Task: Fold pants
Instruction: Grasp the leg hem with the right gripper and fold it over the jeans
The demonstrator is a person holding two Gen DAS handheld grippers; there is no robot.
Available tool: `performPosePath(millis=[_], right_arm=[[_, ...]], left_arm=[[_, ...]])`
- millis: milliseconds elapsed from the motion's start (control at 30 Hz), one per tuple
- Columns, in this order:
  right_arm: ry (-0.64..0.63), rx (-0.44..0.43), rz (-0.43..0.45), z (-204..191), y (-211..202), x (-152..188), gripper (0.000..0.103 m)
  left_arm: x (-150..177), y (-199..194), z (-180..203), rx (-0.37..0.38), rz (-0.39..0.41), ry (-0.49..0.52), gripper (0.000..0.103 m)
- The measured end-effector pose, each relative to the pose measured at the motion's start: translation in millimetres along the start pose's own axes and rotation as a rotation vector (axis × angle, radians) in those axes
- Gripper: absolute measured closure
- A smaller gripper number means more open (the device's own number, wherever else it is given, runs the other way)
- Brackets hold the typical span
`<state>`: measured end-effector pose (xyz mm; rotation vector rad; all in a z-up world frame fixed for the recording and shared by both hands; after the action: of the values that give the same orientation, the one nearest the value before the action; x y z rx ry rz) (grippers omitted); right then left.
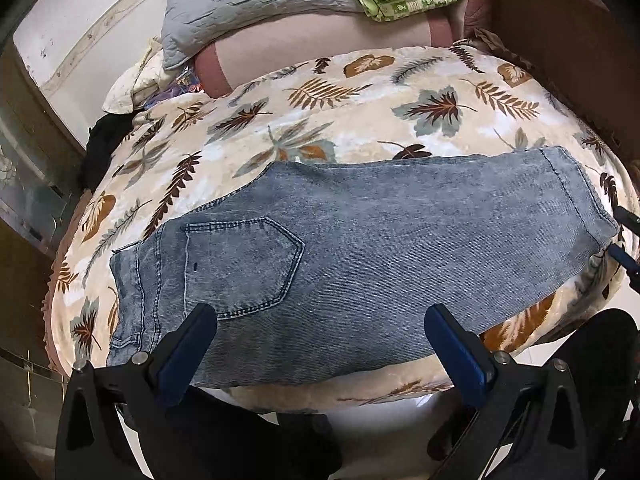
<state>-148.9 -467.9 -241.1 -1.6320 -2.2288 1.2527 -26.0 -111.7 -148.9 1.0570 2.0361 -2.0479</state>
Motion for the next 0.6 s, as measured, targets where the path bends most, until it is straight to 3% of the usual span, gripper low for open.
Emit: performPosePath(millis=[300,333,400,467,600], right_arm=[[0.01,-0.018,0.011,2.5,15.9,-4.6,0.032],[0.011,-0.018,0.016,2.4,16.1,-4.7,0.036],[0.004,-0.03,0.012,0.5,17.8,-4.7,0.053],[0.019,-0.07,0.002,1.2,21.1,-4.4,0.064],[0.047,-0.074,0.007,6.1,22.2,-1.0,0.064]], left_arm=[[0.5,11.5,-1.2,0.003,-0.034,-0.017,0.0],[-1.0,13.0,0.1,0.013,-0.031,-0.015,0.0],[-4.5,17.4,2.1,0.038,-0.011,-0.011,0.0],[-7.9,31.2,4.2,-0.001,-0.01,0.011,0.0],[-4.8,60.7,-4.9,-0.034,-0.044,-0.004,0.0]])
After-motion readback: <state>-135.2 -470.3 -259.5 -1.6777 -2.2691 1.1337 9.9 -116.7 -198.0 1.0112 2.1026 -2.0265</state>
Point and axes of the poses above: each gripper's, at about its wrist camera, not at the fingertips, and y roughly the way its jaws point, z to its right, x to its underside, the point moved 2 cm from there along y, roughly the way its jaws point, and after that the axes turned 7 degrees about x, right-handed, at the moved point
